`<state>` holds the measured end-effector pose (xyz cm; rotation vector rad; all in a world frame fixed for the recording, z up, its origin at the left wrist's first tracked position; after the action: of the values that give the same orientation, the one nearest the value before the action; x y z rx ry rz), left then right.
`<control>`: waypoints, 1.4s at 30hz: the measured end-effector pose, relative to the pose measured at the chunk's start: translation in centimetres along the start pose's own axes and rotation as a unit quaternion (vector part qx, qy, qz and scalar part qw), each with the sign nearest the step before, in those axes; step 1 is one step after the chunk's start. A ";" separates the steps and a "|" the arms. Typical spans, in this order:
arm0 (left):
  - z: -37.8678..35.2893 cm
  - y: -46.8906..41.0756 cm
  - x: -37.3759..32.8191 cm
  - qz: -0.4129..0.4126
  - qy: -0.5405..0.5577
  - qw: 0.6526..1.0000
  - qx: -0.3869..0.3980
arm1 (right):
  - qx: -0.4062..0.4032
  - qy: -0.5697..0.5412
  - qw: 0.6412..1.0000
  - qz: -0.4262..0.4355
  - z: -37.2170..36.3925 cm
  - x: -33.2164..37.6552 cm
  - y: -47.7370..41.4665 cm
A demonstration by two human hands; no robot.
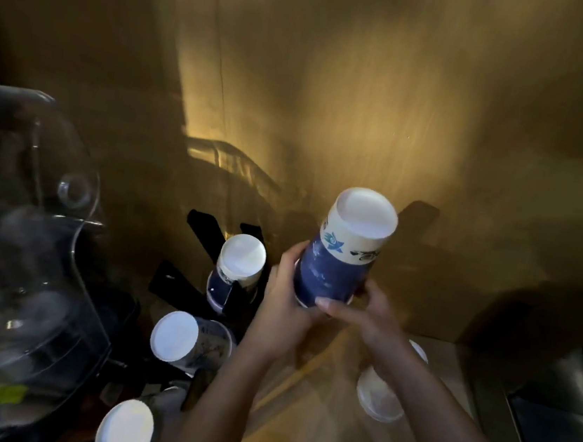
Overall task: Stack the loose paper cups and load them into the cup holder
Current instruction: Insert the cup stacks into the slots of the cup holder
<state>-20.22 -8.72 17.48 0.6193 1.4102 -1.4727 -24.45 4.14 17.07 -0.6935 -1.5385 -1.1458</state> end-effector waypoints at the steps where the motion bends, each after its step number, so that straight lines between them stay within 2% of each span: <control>1: 0.5 -0.1 -1.3 -0.017 -0.003 1.000 -0.007 | -0.005 0.004 1.000 0.016 -0.3 1.1 0.8; 4: 2.2 0.5 -4.6 -0.052 0.001 0.998 -0.029 | 0.002 0.016 0.998 0.061 -1.7 3.6 3.1; 8: 5.1 2.4 -7.3 -0.058 -0.010 0.997 -0.049 | 0.034 0.054 0.992 0.108 -4.5 5.3 5.2; 14: 9.7 5.5 -9.3 -0.051 -0.053 0.995 -0.061 | 0.108 0.084 0.983 0.122 -9.3 5.4 6.8; 20: 12.5 5.2 -9.6 -0.050 -0.076 0.995 -0.044 | 0.119 0.109 0.976 0.144 -11.7 6.6 6.4; 27: 12.6 0.6 -8.8 -0.055 -0.140 0.988 0.020 | 0.074 0.108 0.977 0.168 -10.9 8.7 4.2; 31: 12.1 -0.8 -7.4 -0.062 -0.162 0.984 0.046 | 0.048 0.115 0.981 0.146 -10.2 8.3 2.5; 36: 11.5 -1.2 -5.4 -0.049 -0.155 0.985 0.054 | 0.050 0.124 0.980 0.149 -10.0 7.0 0.9; 42: 11.3 -1.7 -4.2 -0.039 -0.163 0.985 0.036 | 0.016 0.120 0.983 0.139 -9.7 6.3 -0.7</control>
<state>-17.19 -18.42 24.14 0.3487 1.1407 -1.6112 -23.01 -5.83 22.76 -0.6969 -1.2111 -0.9543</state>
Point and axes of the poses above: each hand's wrist, its own y-axis away from the middle knuckle, its own z-axis out of the back of the hand, x = y × z, the point moved 5 cm from there along -y, towards the middle knuckle, and after that the axes turned 15 degrees about -z, right-handed, at the moved point
